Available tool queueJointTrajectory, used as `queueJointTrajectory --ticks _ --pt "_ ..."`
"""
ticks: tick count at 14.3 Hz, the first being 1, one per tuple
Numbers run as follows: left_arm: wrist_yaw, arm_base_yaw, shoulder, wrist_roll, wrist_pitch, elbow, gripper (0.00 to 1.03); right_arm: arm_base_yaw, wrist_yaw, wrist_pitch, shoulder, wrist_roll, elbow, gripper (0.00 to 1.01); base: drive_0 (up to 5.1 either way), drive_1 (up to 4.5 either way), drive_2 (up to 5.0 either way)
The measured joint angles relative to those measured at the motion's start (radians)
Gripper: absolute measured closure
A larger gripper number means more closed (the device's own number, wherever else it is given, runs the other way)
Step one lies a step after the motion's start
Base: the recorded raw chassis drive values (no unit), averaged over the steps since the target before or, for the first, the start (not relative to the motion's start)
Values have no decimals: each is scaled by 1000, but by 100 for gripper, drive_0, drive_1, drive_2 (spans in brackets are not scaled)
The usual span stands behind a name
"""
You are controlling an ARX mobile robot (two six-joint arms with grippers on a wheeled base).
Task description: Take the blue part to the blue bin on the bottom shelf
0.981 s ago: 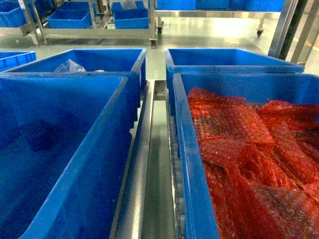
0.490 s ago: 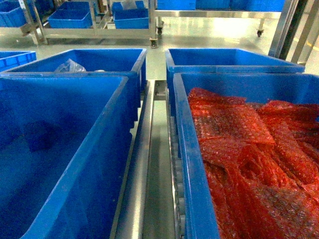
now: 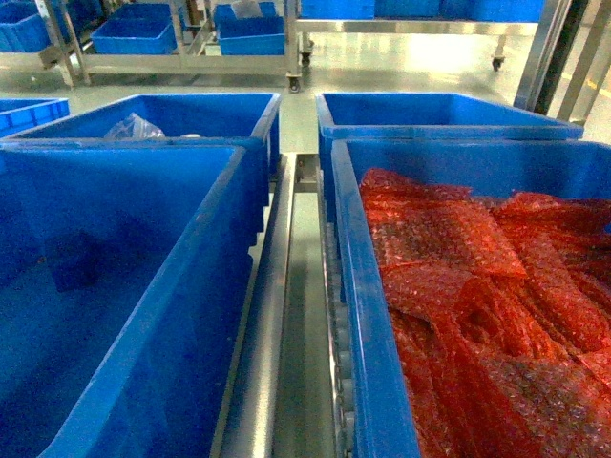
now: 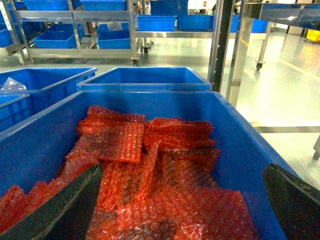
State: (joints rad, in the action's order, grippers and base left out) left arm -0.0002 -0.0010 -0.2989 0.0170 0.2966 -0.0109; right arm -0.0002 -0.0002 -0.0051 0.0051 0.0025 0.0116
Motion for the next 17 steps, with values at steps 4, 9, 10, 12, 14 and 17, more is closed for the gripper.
queueJointTrajectory --ticks 4,9,10,12,14,17 --pt "0 0 90 0 -88 0 101 0 0 0 0 0 0 3 0 0 0" --pt "-3 0 290 -2 -293 -6 101 0 -1 2 0 0 0 3 0 0 0" --pt "-1 0 290 -3 -306 -1 101 0 0 2 0 0 0 3 0 0 0" --pt "0 0 290 -3 -302 -1 101 0 0 0 0 0 0 3 0 0 0" --pt "0 0 290 -2 -302 -1 84 0 0 0 0 0 0 3 0 0 0" --pt "0 0 290 -2 -302 -1 40 0 0 0 0 0 0 3 0 0 0"
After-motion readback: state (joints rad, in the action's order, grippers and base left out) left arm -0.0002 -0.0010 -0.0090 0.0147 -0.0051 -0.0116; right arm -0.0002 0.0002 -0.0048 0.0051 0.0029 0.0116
